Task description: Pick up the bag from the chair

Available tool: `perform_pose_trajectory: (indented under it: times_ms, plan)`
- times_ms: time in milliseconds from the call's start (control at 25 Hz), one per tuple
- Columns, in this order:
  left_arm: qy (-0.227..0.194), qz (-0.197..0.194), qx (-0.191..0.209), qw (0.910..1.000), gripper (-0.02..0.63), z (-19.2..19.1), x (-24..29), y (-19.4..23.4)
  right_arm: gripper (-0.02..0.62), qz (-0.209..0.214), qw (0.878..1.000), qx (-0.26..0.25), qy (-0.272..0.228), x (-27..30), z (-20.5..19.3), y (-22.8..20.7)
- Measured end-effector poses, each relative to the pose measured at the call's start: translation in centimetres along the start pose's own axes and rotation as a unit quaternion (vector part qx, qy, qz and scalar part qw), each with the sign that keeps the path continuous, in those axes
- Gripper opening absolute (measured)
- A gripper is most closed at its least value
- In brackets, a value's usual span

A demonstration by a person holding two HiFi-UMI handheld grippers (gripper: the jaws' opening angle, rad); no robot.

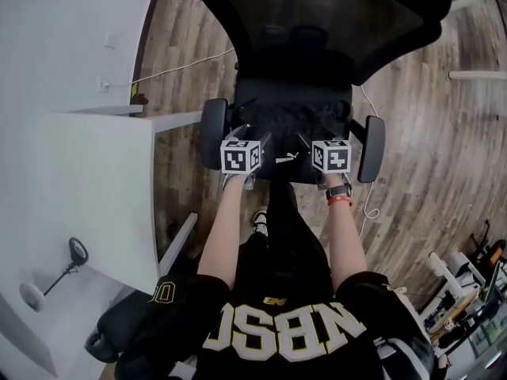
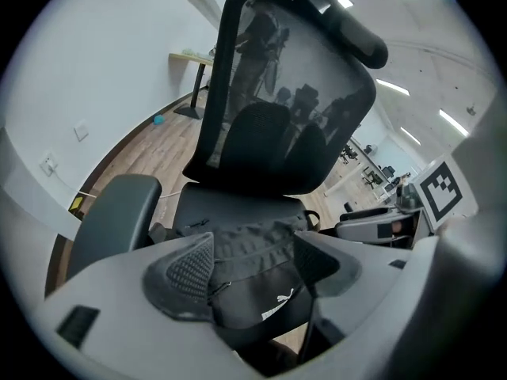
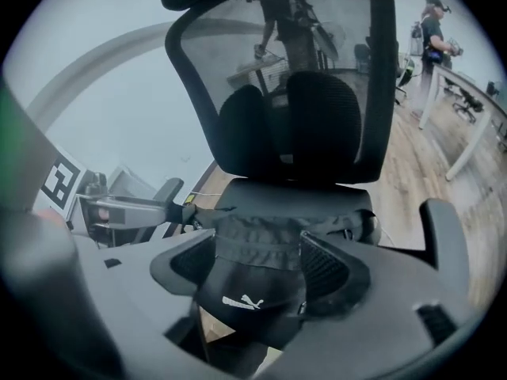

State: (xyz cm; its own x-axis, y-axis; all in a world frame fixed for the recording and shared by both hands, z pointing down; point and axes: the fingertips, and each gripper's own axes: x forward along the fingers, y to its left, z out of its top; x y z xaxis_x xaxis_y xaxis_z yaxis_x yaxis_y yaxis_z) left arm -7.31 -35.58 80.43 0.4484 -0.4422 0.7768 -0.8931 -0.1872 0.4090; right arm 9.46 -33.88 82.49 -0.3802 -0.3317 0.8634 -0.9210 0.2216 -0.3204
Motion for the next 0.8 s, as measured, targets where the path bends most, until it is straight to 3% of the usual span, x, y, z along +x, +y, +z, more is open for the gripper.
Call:
perform_pose_trajectory:
  times_ms: [160, 320, 480, 800]
  plan:
    - [0.019, 0.016, 0.022, 0.9994, 0.321, -2.1, 2.5, 1.2, 0.331, -0.026, 0.999, 0.011, 0.023, 2.1, -1.2, -2.7]
    - [0.022, 0.061, -0.001, 0.9979, 0.321, -4.0, 4.1, 3.4, 0.328, -0.04, 0.999, 0.022, 0.028, 4.8, -2.8, -5.5]
    - [0.058, 0.099, 0.006, 0.9934, 0.321, -6.4, 5.6, 5.2, 0.31, -0.07, 0.996, 0.025, 0.04, 6.3, -3.6, -7.4]
    - [0.071, 0.132, -0.07, 0.9862, 0.319, -7.9, 8.4, 7.7, 0.3, -0.078, 0.994, 0.048, 0.052, 9.6, -4.7, -9.6]
